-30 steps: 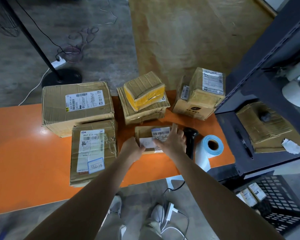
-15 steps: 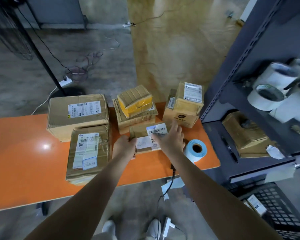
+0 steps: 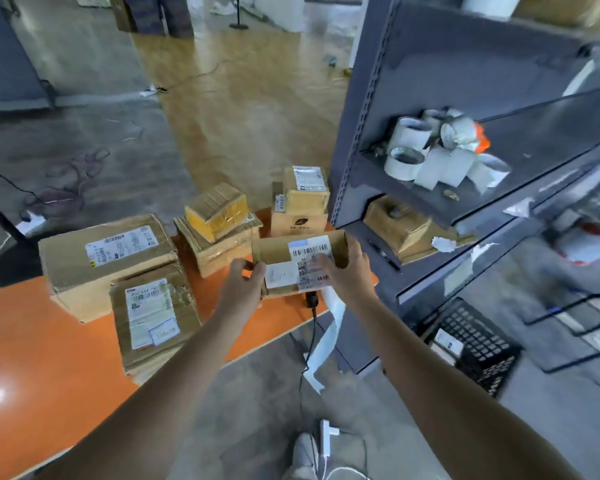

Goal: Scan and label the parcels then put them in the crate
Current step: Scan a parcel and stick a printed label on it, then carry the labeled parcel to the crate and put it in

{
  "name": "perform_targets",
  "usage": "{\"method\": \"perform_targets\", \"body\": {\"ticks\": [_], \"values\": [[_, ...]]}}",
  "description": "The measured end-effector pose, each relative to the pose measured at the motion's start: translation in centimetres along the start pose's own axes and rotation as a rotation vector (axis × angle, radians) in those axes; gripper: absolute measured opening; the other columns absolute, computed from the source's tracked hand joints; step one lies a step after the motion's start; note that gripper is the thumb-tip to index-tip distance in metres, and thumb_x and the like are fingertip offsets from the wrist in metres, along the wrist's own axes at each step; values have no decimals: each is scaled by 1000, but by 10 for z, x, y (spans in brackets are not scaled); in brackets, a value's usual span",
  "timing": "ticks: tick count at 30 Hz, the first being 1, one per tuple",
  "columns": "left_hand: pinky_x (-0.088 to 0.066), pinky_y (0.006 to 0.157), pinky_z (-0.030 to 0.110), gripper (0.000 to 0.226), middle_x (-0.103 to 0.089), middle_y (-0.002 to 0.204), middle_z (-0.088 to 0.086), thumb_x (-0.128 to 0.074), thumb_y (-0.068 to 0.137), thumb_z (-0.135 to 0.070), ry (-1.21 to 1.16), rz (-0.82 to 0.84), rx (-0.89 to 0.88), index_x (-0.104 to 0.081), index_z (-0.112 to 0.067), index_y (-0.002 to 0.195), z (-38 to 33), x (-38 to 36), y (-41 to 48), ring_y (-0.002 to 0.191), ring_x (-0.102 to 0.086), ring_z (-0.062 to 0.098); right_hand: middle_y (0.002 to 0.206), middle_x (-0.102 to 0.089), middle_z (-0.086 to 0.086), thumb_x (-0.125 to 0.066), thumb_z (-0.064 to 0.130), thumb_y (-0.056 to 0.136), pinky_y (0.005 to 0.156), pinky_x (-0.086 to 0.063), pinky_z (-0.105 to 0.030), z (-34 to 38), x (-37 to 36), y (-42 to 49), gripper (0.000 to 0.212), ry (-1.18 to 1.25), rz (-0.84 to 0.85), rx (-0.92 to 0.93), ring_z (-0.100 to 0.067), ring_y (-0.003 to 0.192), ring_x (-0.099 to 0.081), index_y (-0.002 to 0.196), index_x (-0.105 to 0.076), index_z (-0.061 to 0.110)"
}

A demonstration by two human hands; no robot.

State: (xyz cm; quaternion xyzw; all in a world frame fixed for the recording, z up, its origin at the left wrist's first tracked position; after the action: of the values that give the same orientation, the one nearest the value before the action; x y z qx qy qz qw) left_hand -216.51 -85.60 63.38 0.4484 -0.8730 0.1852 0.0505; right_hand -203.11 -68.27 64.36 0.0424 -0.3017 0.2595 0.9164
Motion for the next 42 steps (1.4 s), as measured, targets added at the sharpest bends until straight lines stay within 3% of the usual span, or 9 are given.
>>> {"method": "perform_targets", "body": {"ticks": [3,9,13,20,25,29,34,39,42], "values": [[-60,77,45,24,-55,92,0,-51,99,-37,-69,106,-22,-46,-15,107,-1,-16,-31,82,-62,16,137,-41,-6,-64,54,87,95,-46,-36,-18,27,-40,79,-3,-78,-38,-21,119,-50,151,-24,33],[-53,57,23,22,-59,98,0,-51,99,-38,-85,264,-80,-48,-16,105,-3,-65,-88,84,-61,13,125,-41,2,-67,51,86,86,-46,-30,-59,96,-116,78,26,-263,-130,-12,105,-48,150,-28,31],[-58,68,36,24,-61,104,7,-52,98,-40,-40,369,-100,-50,-16,105,-9,-104,-120,90,-64,21,128,-48,-2,-67,54,83,89,-52,-34,-91,140,-155,75,37,-370,-190,-16,109,-54,145,-37,22],[-58,62,30,30,-59,109,5,-51,99,-40,53,541,-178,-48,-13,111,-23,-191,-183,92,-62,21,113,-57,4,-68,49,85,77,-52,-30,-147,224,-219,64,102,-524,-247,-13,98,-60,137,-44,21],[-58,64,32,32,-55,97,-2,-51,99,-38,87,632,-211,-48,-9,111,-31,-274,-243,83,-59,14,123,-57,-2,-66,55,83,89,-51,-35,-212,300,-254,68,83,-593,-320,-18,107,-59,139,-42,24],[-56,66,33,27,-56,92,-5,-52,99,-36,80,664,-219,-48,-10,106,-32,-351,-296,80,-59,11,123,-58,-1,-65,57,81,93,-52,-42,-270,367,-275,69,106,-619,-329,-17,108,-60,137,-43,24],[-58,69,38,26,-60,94,1,-54,98,-37,93,633,-218,-50,-12,103,-37,-438,-348,81,-62,17,124,-56,-2,-64,54,85,93,-49,-38,-334,449,-289,64,69,-614,-328,-19,110,-58,137,-43,23],[-59,73,45,28,-61,91,1,-54,97,-39,73,571,-178,-51,-12,100,-44,-498,-367,79,-62,18,128,-53,-3,-63,54,87,91,-47,-34,-371,506,-269,67,58,-534,-307,-19,111,-56,141,-40,22],[-59,73,42,27,-61,92,1,-53,98,-39,79,541,-157,-51,-12,101,-48,-531,-361,79,-62,17,127,-53,-4,-63,53,86,96,-49,-40,-391,526,-242,68,64,-496,-277,-20,114,-55,141,-39,21]]}}
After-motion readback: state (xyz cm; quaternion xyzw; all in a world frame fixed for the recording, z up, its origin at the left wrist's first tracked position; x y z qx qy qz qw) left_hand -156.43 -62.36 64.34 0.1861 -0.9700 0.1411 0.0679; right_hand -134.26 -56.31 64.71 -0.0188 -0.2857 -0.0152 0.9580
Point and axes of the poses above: each hand's wrist, its own y-axis towards the middle knuckle, its own x-axis out of the back of the hand, z = x × y, the point moved 5 cm from there along y, towards the middle knuckle
